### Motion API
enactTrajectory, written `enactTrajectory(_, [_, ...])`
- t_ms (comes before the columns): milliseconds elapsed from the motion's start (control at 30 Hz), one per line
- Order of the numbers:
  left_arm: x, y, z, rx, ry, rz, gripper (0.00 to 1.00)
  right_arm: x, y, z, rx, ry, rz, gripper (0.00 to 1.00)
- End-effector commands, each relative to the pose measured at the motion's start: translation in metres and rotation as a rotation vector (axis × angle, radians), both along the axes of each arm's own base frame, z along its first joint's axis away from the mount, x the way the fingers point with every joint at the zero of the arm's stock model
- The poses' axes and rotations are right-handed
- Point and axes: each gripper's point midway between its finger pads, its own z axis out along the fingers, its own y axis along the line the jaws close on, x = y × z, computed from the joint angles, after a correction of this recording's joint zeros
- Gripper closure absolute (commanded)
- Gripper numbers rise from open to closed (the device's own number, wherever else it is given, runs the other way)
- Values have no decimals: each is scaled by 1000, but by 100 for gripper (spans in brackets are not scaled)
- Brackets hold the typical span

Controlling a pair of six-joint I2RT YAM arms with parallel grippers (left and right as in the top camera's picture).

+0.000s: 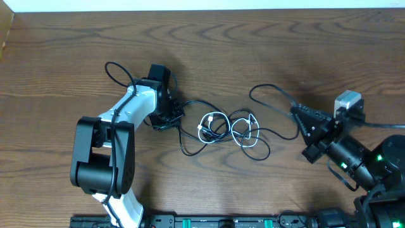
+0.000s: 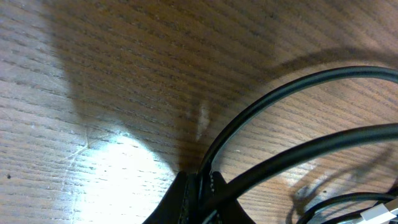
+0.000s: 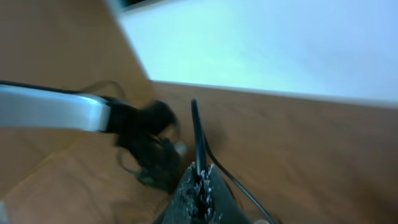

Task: Untangle cables

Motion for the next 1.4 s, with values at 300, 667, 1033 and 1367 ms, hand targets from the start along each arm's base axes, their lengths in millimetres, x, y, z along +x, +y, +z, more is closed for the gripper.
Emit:
enactTrajectory(300, [-4, 1, 0, -8, 6, 0, 93, 22, -124, -72, -111, 320, -700, 99])
enactTrajectory(667, [-4, 1, 0, -8, 6, 0, 93, 50, -170, -193, -193, 834, -830, 99])
enactTrajectory(1033, [-4, 1, 0, -7, 6, 0, 92, 45, -185, -263, -184, 1121, -887, 97])
enactTrajectory(1367, [-3, 1, 1, -8, -3, -25, 50, 44, -185, -301, -219, 1240, -871, 99])
